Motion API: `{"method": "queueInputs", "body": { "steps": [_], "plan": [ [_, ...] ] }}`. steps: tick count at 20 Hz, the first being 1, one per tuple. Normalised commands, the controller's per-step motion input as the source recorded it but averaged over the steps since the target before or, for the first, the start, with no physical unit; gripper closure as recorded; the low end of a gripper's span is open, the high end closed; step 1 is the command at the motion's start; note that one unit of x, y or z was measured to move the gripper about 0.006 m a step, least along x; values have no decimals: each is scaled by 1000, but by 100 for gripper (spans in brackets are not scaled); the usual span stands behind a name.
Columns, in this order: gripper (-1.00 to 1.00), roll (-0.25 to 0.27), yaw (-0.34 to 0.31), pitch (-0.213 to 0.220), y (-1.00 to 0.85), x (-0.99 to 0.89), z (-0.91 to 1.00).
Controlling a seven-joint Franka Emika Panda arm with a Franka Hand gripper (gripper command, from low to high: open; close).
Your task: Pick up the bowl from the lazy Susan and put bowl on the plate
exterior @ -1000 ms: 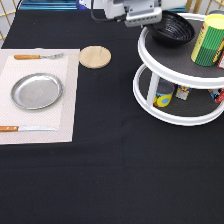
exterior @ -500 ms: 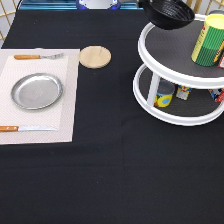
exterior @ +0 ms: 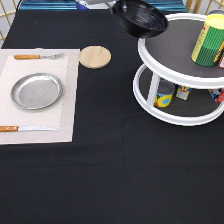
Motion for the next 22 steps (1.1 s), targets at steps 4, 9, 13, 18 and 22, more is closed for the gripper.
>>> {"method": "queueInputs", "body": {
  "steps": [4,9,13,18,22],
  "plan": [
    [100,0,-137,0,-644,174,215],
    [100,0,-168,0,-562,127,157],
    [100,0,-233,-16,-389,48,28],
    [100,0,-335,-69,-119,0,-96],
    [100,0,-347,-83,-98,0,-176]
  ]
}}
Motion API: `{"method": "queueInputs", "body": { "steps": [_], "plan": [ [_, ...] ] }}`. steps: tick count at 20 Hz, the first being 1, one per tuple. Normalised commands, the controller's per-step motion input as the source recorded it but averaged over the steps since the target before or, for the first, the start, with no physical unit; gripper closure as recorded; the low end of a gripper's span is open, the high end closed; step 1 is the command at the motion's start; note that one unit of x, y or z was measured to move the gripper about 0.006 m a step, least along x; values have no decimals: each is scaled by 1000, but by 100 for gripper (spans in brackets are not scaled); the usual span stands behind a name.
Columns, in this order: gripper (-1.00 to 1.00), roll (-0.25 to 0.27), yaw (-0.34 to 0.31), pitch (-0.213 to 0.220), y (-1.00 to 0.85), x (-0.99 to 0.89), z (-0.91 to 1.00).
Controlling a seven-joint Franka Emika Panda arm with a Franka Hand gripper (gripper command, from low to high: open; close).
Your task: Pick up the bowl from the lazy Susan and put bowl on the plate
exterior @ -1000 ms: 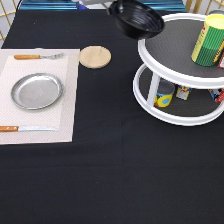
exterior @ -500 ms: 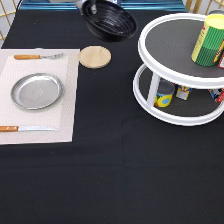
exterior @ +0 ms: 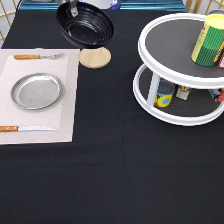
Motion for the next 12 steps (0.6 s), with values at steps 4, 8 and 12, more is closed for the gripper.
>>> {"method": "queueInputs", "body": {
  "steps": [4,8,12],
  "plan": [
    [100,0,-342,-93,-112,0,-216],
    [100,0,-331,-95,-149,0,-247],
    [100,0,-303,-72,-236,-4,-271]
  ]
}}
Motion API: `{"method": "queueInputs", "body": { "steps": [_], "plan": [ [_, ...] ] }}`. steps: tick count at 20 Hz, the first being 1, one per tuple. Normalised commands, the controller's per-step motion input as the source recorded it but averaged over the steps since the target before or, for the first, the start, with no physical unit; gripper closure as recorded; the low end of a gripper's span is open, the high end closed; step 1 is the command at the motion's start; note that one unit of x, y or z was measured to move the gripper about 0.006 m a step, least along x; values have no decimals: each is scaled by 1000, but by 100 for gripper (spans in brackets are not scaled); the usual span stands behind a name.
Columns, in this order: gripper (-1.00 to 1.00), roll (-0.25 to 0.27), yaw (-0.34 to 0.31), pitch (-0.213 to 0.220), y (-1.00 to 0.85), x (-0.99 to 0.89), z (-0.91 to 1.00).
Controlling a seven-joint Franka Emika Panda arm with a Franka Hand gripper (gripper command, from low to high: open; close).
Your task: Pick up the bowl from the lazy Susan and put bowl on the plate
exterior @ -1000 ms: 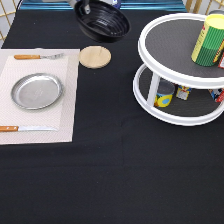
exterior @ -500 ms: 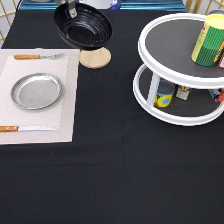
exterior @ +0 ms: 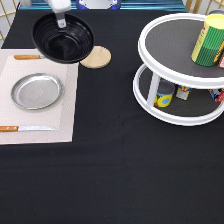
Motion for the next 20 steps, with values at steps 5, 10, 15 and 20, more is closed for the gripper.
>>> {"method": "queueInputs", "body": {
  "steps": [5,10,15,20],
  "plan": [
    [100,-1,-251,-14,-373,-146,-312],
    [100,-19,-198,1,-397,-354,-417],
    [100,-35,-176,9,-403,-373,-397],
    [100,-20,-177,24,-432,-138,-571]
  ]
}}
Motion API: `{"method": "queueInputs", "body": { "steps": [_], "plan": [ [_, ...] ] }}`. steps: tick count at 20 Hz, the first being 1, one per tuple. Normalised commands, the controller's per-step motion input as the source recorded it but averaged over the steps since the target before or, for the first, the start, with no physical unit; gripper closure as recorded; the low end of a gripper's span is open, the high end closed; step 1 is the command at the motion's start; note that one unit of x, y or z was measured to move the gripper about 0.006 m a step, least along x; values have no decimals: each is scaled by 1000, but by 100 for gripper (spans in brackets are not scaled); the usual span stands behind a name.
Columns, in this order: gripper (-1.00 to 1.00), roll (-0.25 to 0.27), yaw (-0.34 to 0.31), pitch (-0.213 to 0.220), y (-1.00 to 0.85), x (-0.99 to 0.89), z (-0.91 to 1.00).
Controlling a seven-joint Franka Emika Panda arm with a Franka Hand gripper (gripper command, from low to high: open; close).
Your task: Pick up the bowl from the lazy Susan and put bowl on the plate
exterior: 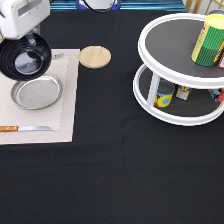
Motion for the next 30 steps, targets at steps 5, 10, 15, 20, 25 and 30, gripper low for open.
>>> {"method": "queueInputs", "body": {
  "steps": [5,10,15,20,25,30],
  "plan": [
    [100,0,-89,112,-125,126,-649],
    [100,0,-11,186,70,231,-437],
    [100,0,0,187,14,146,-281],
    [100,0,0,189,0,227,-131],
    [100,-13,0,219,203,536,-51],
    [-100,-51,2,221,446,581,-76]
  ]
}}
